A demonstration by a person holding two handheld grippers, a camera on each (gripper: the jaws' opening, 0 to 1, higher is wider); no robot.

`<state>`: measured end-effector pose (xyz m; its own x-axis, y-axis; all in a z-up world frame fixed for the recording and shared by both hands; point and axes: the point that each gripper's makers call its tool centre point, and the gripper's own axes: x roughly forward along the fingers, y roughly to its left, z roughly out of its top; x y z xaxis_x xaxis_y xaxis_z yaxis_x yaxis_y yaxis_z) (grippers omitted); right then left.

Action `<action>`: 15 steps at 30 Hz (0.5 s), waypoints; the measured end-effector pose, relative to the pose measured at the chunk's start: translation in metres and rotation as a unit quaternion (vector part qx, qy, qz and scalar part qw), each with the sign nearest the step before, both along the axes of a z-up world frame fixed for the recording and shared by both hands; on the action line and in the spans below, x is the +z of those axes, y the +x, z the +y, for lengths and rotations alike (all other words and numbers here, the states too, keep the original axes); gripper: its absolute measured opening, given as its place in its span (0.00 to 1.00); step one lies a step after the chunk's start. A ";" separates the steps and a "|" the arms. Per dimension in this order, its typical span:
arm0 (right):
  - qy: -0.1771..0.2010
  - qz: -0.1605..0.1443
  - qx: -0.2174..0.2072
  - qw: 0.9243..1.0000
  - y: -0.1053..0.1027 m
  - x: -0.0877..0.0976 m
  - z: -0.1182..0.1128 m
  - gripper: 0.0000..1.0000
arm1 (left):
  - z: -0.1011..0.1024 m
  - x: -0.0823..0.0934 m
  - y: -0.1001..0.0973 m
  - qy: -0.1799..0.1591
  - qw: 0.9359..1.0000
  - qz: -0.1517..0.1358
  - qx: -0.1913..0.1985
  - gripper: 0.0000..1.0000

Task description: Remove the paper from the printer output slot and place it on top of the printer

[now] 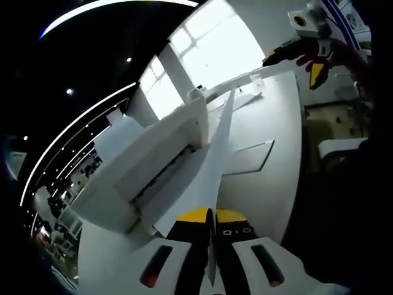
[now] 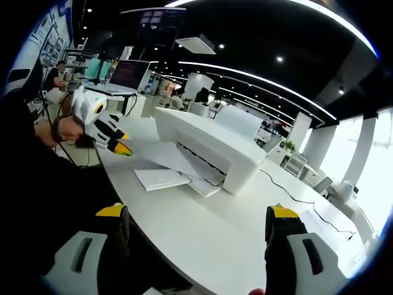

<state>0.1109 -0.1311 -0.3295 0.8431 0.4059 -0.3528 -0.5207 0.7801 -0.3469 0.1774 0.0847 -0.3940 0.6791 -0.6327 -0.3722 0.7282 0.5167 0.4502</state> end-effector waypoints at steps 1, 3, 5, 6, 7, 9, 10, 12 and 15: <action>0.000 0.000 0.000 1.000 0.000 0.000 0.000 0.87 | 0.000 0.000 0.000 -0.002 1.000 0.000 0.000 0.06; 0.000 0.000 -0.001 1.000 0.000 0.000 0.000 0.87 | 0.000 0.001 0.000 -0.005 1.000 0.001 0.000 0.06; 0.000 0.000 0.000 1.000 0.000 0.000 0.000 0.87 | 0.000 0.003 0.001 -0.006 1.000 -0.001 0.001 0.06; 0.000 0.000 0.000 1.000 0.000 0.000 0.000 0.87 | 0.001 0.003 0.001 -0.005 1.000 -0.002 0.001 0.06; 0.000 -0.001 0.000 1.000 0.000 0.001 0.000 0.87 | 0.001 0.003 0.001 -0.005 1.000 -0.003 0.001 0.06; 0.000 0.000 -0.001 1.000 0.000 0.000 0.000 0.87 | 0.000 0.003 0.000 -0.006 1.000 -0.003 0.000 0.06; 0.000 0.000 -0.001 1.000 0.000 0.000 0.000 0.87 | 0.000 0.003 0.000 -0.006 1.000 -0.003 0.000 0.06; 0.000 0.000 -0.001 1.000 0.000 0.000 0.000 0.87 | 0.000 0.004 0.000 -0.006 1.000 -0.003 0.000 0.06; 0.001 -0.001 -0.001 1.000 0.000 0.001 0.000 0.87 | 0.000 0.005 0.000 -0.009 1.000 -0.004 -0.001 0.06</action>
